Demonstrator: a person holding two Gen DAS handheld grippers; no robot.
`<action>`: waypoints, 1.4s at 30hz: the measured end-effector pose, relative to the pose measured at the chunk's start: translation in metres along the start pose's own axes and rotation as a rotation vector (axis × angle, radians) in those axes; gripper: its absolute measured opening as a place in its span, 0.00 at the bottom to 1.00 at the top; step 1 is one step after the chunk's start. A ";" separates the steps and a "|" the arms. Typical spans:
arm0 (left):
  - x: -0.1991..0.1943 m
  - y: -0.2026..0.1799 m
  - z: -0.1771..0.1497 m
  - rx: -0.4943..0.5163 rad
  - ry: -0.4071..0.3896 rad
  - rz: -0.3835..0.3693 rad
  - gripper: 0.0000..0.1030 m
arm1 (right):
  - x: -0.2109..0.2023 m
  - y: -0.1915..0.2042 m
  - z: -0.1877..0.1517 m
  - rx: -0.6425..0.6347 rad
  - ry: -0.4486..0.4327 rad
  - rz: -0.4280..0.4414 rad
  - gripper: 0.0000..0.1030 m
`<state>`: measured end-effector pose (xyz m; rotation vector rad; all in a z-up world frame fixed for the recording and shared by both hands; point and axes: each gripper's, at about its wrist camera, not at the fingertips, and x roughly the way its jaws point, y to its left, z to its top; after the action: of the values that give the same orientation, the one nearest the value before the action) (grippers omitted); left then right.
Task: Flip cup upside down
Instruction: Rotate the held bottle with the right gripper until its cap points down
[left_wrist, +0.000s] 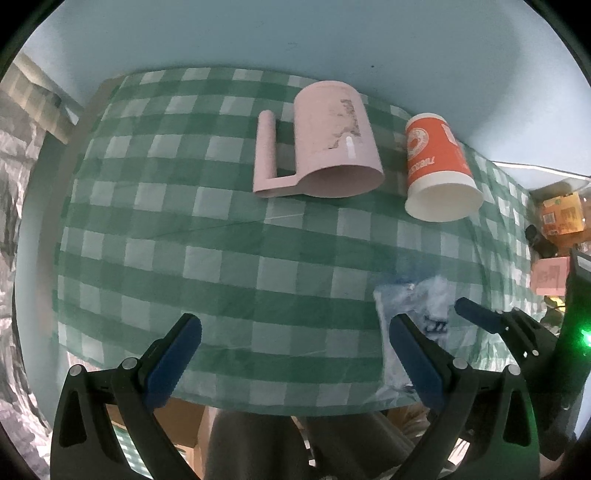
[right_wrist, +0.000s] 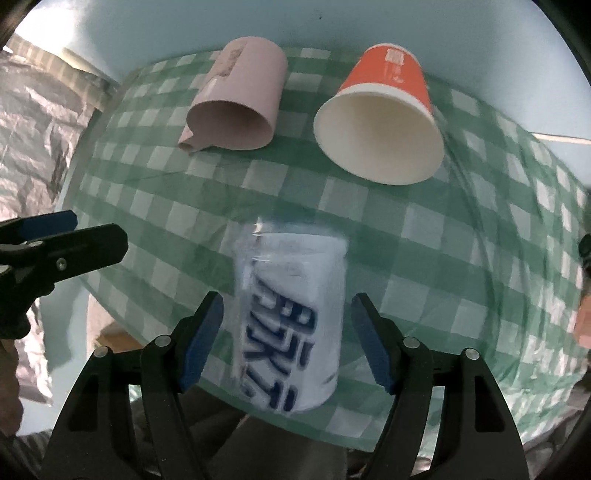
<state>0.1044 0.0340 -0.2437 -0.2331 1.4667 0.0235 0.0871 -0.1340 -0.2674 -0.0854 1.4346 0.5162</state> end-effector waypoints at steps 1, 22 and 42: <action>0.000 -0.002 0.001 0.005 0.002 -0.002 1.00 | -0.003 -0.002 -0.001 0.003 0.000 0.002 0.77; 0.048 -0.084 0.022 0.070 0.200 -0.060 1.00 | -0.085 -0.084 -0.040 0.183 -0.016 -0.082 0.79; 0.072 -0.105 0.023 0.109 0.263 -0.074 0.71 | -0.083 -0.102 -0.047 0.225 0.001 -0.101 0.79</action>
<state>0.1509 -0.0735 -0.2976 -0.2070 1.7142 -0.1512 0.0799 -0.2657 -0.2203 0.0211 1.4726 0.2697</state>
